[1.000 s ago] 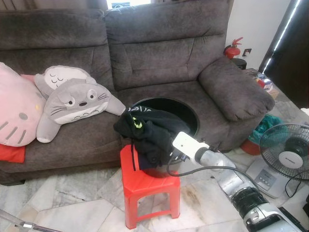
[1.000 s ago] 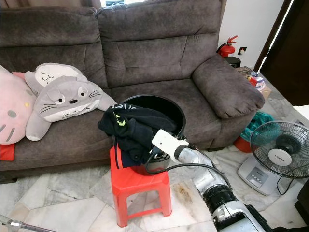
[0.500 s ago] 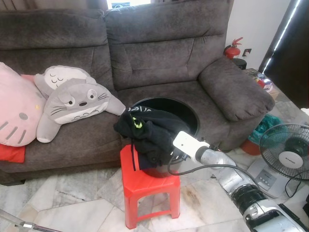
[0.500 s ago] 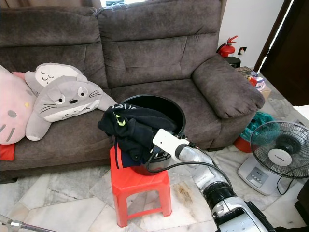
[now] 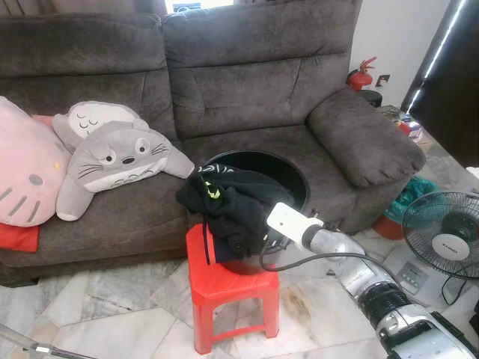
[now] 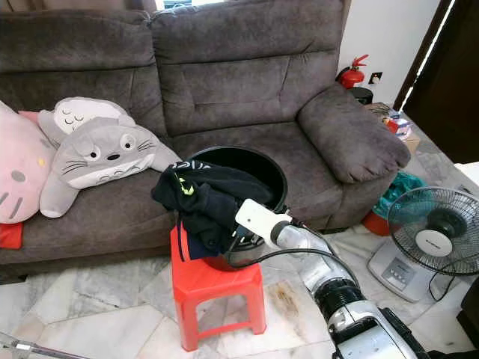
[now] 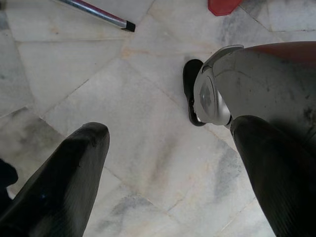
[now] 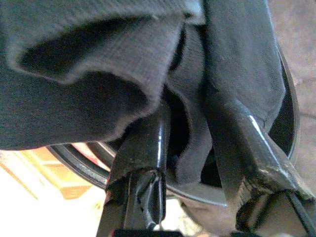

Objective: Hang hanger

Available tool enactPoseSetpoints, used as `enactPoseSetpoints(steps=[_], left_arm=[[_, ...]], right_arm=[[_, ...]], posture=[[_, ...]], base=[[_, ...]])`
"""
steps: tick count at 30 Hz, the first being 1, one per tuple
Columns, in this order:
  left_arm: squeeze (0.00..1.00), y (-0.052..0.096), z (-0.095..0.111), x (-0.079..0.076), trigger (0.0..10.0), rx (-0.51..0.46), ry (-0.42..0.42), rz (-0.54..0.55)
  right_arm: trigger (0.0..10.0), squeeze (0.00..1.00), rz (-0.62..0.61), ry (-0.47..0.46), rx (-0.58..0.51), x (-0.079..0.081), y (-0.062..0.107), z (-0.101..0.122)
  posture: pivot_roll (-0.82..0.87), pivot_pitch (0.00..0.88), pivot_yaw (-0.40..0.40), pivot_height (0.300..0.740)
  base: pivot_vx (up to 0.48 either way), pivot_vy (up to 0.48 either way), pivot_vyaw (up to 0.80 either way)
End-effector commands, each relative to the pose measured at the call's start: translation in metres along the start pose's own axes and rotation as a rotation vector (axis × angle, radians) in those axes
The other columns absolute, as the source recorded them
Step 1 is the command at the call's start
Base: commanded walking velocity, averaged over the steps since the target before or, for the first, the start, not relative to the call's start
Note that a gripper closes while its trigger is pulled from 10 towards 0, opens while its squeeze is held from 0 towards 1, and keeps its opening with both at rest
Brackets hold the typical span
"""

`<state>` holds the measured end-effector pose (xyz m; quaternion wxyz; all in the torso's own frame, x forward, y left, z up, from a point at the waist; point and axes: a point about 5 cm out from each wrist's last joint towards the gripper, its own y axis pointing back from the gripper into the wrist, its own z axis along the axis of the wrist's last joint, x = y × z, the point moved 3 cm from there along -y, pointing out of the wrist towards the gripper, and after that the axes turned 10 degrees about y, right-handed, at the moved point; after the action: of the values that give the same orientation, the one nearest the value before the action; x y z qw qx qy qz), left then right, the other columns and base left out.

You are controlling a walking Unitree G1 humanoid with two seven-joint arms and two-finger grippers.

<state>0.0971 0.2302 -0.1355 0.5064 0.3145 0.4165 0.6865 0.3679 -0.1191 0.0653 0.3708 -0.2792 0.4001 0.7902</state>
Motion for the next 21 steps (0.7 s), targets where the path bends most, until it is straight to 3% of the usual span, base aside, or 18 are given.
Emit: enactPoseSetpoints(steps=[1,10,21], left_arm=[[0.00,0.000,-0.002,0.000,10.0,0.005,-0.009,-0.004],[0.00,0.000,-0.001,0.000,10.0,0.005,-0.010,-0.005],[0.00,0.000,0.000,0.000,10.0,0.004,-0.012,-0.004]], right_arm=[[10.0,0.00,0.004,0.061,-0.060,-0.006,-0.001,0.014],[10.0,0.00,0.041,0.087,-0.048,0.001,-0.002,0.009],[10.0,0.00,0.033,0.096,-0.001,-0.003,-0.002,-0.001]], posture=[[-0.16,0.000,0.008,0.732],[-0.16,0.000,0.008,0.732],[-0.16,0.000,0.009,0.732]], base=[[0.000,0.000,0.00],[0.000,0.000,0.00],[0.000,0.000,0.00]])
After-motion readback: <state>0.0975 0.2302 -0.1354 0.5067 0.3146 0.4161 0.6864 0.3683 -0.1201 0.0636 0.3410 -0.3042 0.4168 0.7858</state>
